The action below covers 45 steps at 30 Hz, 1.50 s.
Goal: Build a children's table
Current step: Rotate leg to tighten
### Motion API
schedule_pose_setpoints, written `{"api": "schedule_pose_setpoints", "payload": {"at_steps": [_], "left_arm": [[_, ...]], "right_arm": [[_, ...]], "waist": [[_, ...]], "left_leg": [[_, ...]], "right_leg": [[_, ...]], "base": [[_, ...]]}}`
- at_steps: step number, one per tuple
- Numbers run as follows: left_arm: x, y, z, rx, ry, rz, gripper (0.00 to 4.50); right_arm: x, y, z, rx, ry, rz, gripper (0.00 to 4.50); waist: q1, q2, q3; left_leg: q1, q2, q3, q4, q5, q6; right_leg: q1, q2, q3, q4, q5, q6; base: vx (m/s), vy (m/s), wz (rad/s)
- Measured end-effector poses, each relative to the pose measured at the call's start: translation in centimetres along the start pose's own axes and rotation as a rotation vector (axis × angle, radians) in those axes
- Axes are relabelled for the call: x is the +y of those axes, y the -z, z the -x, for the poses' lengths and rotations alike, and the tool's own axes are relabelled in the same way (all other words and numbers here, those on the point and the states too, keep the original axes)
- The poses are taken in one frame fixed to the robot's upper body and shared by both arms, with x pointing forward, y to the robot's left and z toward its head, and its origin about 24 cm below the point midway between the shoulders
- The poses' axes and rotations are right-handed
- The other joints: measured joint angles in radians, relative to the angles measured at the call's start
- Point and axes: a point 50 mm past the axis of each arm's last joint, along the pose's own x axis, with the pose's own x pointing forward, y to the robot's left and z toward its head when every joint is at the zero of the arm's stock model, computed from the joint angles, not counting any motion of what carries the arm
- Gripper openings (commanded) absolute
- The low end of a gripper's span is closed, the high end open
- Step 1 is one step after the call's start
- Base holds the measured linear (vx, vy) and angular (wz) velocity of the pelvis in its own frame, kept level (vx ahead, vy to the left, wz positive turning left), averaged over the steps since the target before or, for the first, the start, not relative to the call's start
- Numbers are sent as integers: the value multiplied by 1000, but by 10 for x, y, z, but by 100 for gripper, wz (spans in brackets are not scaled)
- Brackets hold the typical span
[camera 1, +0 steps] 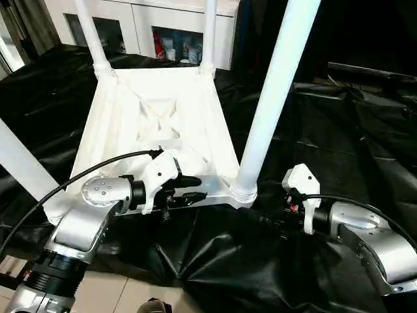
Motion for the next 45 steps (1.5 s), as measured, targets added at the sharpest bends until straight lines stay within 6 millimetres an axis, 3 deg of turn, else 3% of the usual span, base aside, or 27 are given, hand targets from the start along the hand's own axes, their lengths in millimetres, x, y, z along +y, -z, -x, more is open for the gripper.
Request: {"api": "schedule_pose_setpoints", "payload": {"at_steps": [45], "left_arm": [[0,0,0,0,0,0,172]], "right_arm": [[0,0,0,0,0,0,450]], "waist": [[0,0,0]], "left_leg": [[0,0,0,0,0,0]], "right_leg": [[0,0,0,0,0,0]], "base": [[0,0,0]]}}
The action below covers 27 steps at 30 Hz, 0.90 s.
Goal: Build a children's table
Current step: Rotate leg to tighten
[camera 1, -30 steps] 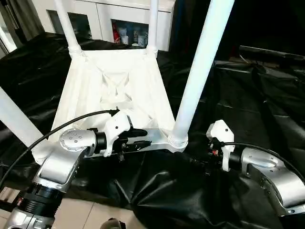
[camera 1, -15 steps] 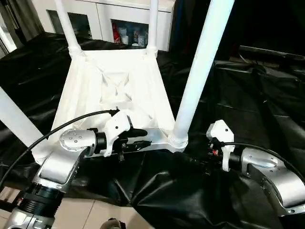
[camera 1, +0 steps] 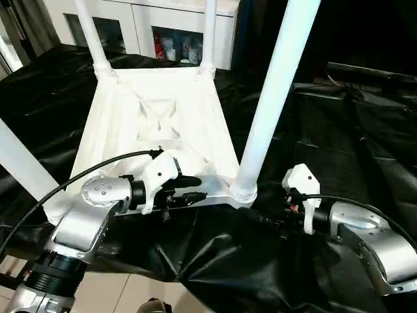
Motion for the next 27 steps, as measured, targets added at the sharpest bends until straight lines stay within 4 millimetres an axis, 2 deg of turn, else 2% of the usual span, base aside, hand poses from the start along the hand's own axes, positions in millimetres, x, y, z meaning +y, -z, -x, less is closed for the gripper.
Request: {"api": "schedule_pose_setpoints", "payload": {"at_steps": [27], "left_arm": [[0,0,0,0,0,0,172]], "right_arm": [[0,0,0,0,0,0,450]], "waist": [[0,0,0]], "left_leg": [[0,0,0,0,0,0]], "right_leg": [[0,0,0,0,0,0]], "base": [[0,0,0]]}}
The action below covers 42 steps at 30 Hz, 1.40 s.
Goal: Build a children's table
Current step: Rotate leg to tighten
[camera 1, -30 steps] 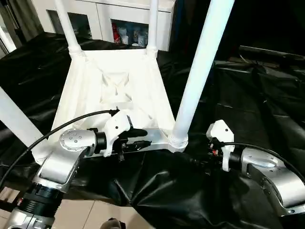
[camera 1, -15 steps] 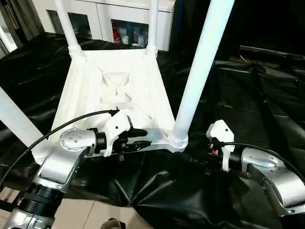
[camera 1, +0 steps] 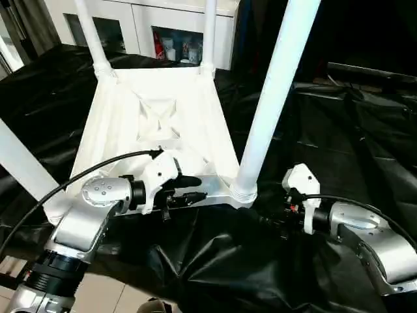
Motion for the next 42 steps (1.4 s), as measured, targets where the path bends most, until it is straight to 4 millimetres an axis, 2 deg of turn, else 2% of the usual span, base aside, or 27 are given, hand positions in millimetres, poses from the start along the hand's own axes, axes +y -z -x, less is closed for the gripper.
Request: {"api": "schedule_pose_setpoints", "payload": {"at_steps": [42], "left_arm": [[0,0,0,0,0,0,172]], "right_arm": [[0,0,0,0,0,0,450]], "waist": [[0,0,0]], "left_leg": [[0,0,0,0,0,0]], "right_leg": [[0,0,0,0,0,0]], "base": [[0,0,0]]}}
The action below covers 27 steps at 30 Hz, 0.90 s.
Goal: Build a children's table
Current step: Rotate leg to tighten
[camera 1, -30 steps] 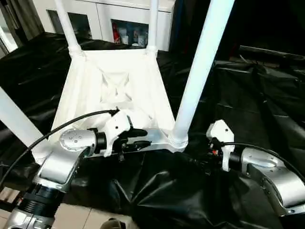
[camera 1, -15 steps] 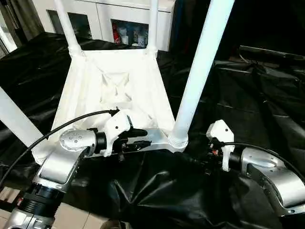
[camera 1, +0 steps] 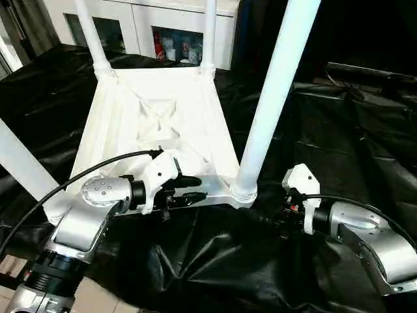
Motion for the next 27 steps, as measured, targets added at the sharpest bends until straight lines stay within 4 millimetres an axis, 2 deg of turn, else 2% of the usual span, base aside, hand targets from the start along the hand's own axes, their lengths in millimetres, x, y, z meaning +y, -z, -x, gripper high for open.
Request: {"api": "schedule_pose_setpoints", "payload": {"at_steps": [27], "left_arm": [[0,0,0,0,0,0,172]], "right_arm": [[0,0,0,0,0,0,450]], "waist": [[0,0,0]], "left_leg": [[0,0,0,0,0,0]], "right_leg": [[0,0,0,0,0,0]], "base": [[0,0,0]]}}
